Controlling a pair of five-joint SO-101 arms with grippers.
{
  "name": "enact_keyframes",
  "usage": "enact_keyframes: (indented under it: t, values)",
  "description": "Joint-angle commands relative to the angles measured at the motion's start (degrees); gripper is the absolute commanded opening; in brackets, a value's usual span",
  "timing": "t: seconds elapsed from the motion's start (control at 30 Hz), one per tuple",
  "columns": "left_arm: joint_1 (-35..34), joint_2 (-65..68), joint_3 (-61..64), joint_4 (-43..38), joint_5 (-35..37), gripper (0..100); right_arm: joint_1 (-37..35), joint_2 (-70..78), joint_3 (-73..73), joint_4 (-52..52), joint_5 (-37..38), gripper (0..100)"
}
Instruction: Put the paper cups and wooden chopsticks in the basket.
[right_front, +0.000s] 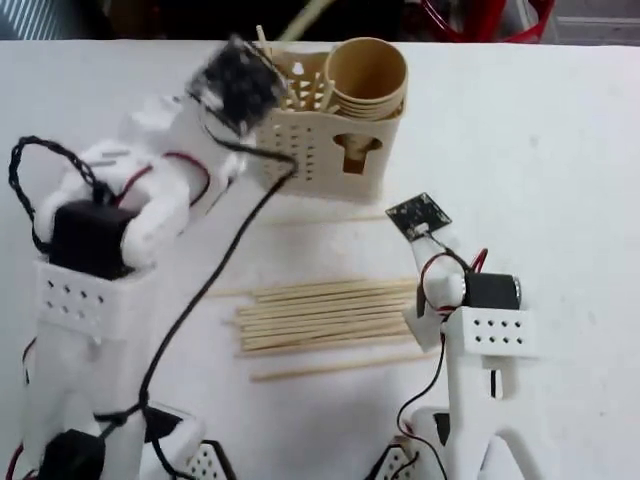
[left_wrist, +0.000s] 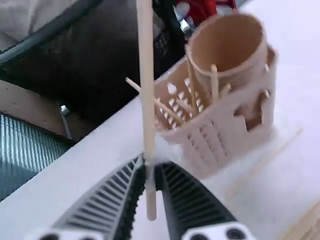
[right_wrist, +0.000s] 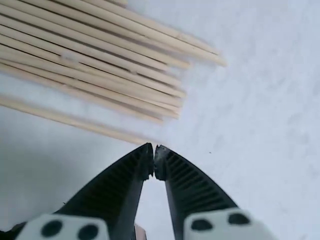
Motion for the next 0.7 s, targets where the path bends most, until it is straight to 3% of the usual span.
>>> enact_keyframes:
  t: [0.0,0.13,0.27,0.57,0.67]
  values:
    - [0.5,5.1,-4.3,-12.7,16.0,2,0.4,-1.3,-0.2,-0.8,-0.4,1.8]
    - [1.0,12.4,-4.6,-26.4,28.0,2,-2.1,-1.3,-0.2,-0.8,-0.5,1.8]
    - [1.5,21.5,-4.9,-34.5,32.3,2,-3.5,-1.3,-0.2,-0.8,-0.5,1.8]
    - [0.9,31.0,-5.0,-37.3,36.1,3,-3.5,-1.3,-0.2,-0.8,-0.5,1.8]
    - [0.9,31.4,-5.0,-37.3,36.1,9,-3.5,-1.3,-0.2,-0.8,-0.5,1.8]
